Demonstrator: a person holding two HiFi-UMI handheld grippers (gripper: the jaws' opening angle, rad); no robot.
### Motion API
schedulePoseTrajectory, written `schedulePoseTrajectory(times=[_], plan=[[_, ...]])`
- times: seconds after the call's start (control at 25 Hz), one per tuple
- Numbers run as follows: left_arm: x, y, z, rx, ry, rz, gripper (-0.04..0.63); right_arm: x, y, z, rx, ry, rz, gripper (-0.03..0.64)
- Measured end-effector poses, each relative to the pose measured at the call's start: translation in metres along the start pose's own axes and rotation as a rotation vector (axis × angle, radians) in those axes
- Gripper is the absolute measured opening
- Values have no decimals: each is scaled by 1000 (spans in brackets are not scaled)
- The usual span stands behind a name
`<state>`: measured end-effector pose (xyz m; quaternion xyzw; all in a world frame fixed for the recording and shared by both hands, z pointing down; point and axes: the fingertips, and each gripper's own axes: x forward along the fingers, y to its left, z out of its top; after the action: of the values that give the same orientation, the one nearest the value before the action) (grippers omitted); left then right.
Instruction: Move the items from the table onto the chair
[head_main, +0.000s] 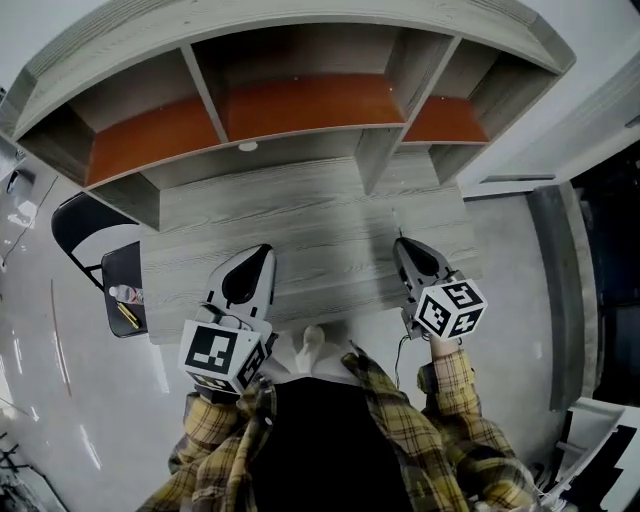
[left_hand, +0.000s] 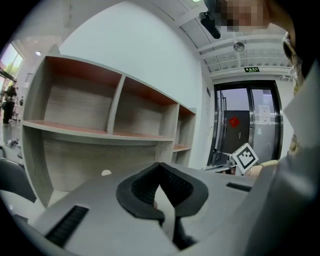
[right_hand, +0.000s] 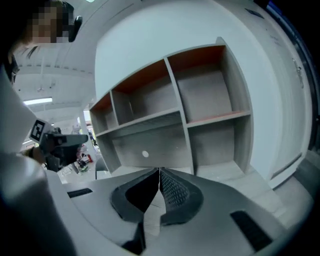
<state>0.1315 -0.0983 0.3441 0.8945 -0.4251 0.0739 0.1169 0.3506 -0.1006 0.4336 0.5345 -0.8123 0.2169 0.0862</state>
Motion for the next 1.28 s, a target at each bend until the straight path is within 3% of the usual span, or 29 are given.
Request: schedulePoseTrajectory(times=[0.12,0.24,0.52,0.76,1.04,1.28], plan=[[7,-17,-14,6,43,-19,5,10,-47,-30,-24,85,-85,20],[3,-19,-29,1,110,13,5,19,-83,-61,-60,166,-145,20],[-14,7,-49,-40,153,106,5,48,-135,-115,-6,288,-173,23],[-30,14,-66,-52,203,178,5,68,-148,-153,23,377,-142,100],[-38,16,-69,-47,216,211,5,84,-165,-173,25,409,-171,107],[-47,21,-67,-45,206,243,5,88,-166,-179,-64,456,-207,105]])
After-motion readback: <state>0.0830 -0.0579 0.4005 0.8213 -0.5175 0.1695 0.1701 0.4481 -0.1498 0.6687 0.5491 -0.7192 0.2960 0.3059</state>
